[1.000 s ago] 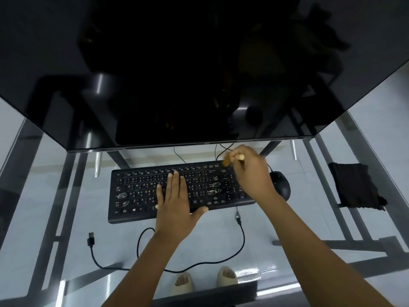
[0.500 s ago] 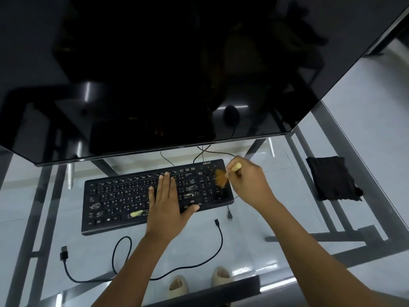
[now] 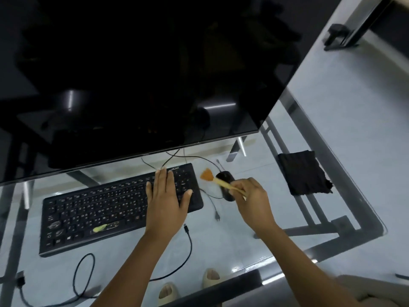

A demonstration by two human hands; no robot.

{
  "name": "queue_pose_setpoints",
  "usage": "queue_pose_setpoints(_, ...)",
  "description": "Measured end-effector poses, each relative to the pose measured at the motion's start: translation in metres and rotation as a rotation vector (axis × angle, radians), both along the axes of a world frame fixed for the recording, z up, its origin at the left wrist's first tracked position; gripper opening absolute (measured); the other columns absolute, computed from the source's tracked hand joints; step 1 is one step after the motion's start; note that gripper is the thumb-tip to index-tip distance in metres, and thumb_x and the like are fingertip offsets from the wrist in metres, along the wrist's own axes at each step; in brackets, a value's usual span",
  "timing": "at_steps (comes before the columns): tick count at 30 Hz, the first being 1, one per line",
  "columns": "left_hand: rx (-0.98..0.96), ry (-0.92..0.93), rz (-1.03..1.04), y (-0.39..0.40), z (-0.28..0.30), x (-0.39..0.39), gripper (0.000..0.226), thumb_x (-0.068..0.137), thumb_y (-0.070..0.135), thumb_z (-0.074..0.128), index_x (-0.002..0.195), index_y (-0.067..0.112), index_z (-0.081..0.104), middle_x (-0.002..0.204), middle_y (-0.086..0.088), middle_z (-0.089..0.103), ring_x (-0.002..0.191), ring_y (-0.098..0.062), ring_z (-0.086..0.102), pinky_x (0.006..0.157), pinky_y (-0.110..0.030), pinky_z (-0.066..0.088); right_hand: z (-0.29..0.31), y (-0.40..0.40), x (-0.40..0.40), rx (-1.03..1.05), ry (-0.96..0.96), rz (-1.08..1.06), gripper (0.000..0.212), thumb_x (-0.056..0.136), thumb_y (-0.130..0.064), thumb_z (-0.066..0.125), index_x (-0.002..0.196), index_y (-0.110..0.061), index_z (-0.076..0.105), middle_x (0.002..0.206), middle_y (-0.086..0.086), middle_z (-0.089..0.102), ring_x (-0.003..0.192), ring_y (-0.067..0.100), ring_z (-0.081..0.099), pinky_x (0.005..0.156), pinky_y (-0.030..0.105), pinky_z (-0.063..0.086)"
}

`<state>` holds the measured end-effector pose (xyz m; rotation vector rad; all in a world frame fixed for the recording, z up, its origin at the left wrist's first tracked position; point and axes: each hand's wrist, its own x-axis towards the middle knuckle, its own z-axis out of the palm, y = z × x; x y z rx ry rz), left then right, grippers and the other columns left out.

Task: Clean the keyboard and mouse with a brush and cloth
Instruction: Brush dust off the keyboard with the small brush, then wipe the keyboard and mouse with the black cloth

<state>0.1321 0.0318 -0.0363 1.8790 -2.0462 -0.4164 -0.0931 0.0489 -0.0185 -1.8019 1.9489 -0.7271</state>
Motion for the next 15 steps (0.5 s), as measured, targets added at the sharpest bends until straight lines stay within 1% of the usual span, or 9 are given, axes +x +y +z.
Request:
queue_pose_setpoints(1, -0.013, 0.007, -0.017, -0.003, 0.003, -0.009, 0.079, 0.091, 0.059, 0.022, 0.147, 0.003, 0.025, 0.157, -0.012, 0.019, 0.147, -0.022, 0.006, 0.118, -0.044, 0.001, 0.0, -0.002, -0.012, -0.024, -0.012, -0.076, 0.006, 0.089, -0.013, 0.066, 0.094, -0.014, 0.068, 0.089, -0.002, 0.061, 0.082, 0.016, 0.054, 0.069, 0.016, 0.041)
queue_pose_setpoints(3, -0.024, 0.02, -0.061, -0.01, 0.006, -0.034, 0.077, 0.091, 0.058, 0.023, 0.147, 0.004, 0.025, 0.156, -0.011, 0.021, 0.146, -0.022, 0.008, 0.119, -0.045, 0.003, -0.001, -0.005, -0.044, -0.061, -0.026, -0.251, 0.003, 0.091, -0.015, 0.064, 0.093, -0.016, 0.065, 0.088, -0.007, 0.06, 0.085, 0.018, 0.053, 0.071, 0.028, 0.048)
queue_pose_setpoints(4, -0.021, 0.026, -0.084, -0.012, 0.006, -0.045, 0.077, 0.091, 0.057, 0.023, 0.147, 0.005, 0.025, 0.157, -0.011, 0.02, 0.146, -0.021, 0.008, 0.119, -0.045, 0.004, -0.002, -0.006, -0.056, -0.05, -0.031, -0.325, 0.001, 0.091, -0.016, 0.064, 0.092, -0.016, 0.064, 0.087, -0.007, 0.059, 0.085, 0.019, 0.053, 0.071, 0.034, 0.05)
queue_pose_setpoints(6, -0.006, 0.026, -0.143, -0.017, 0.006, -0.066, 0.077, 0.091, 0.057, 0.021, 0.148, 0.005, 0.024, 0.157, -0.01, 0.018, 0.147, -0.021, 0.007, 0.119, -0.045, 0.004, -0.009, -0.006, -0.075, -0.003, -0.018, -0.417, 0.003, 0.091, -0.017, 0.064, 0.089, -0.016, 0.062, 0.085, -0.006, 0.059, 0.085, 0.02, 0.051, 0.072, 0.04, 0.051)
queue_pose_setpoints(8, 0.014, 0.004, -0.207, -0.021, 0.008, -0.092, 0.076, 0.093, 0.057, 0.021, 0.148, 0.005, 0.023, 0.158, -0.01, 0.017, 0.147, -0.02, 0.006, 0.119, -0.044, 0.004, -0.018, -0.004, -0.086, 0.024, 0.013, -0.449, 0.005, 0.09, -0.017, 0.064, 0.086, -0.015, 0.061, 0.085, -0.004, 0.061, 0.083, 0.02, 0.048, 0.07, 0.039, 0.047)
queue_pose_setpoints(12, 0.08, -0.047, -0.304, -0.035, 0.011, -0.139, 0.069, 0.097, 0.049, 0.031, 0.15, 0.007, 0.015, 0.159, -0.008, 0.011, 0.147, -0.019, 0.0, 0.119, -0.043, 0.001, -0.038, -0.004, -0.097, 0.059, 0.122, -0.451, 0.01, 0.087, -0.02, 0.068, 0.083, -0.018, 0.059, 0.084, -0.003, 0.063, 0.08, 0.019, 0.05, 0.071, 0.035, 0.043)
queue_pose_setpoints(15, 0.1, -0.075, -0.333, -0.044, 0.01, -0.163, 0.068, 0.098, 0.048, 0.033, 0.15, 0.007, 0.015, 0.159, -0.008, 0.011, 0.147, -0.021, 0.001, 0.119, -0.044, 0.003, -0.047, -0.005, -0.105, 0.066, 0.205, -0.415, 0.01, 0.086, -0.024, 0.07, 0.088, -0.018, 0.061, 0.089, 0.0, 0.062, 0.083, 0.02, 0.051, 0.071, 0.03, 0.036)
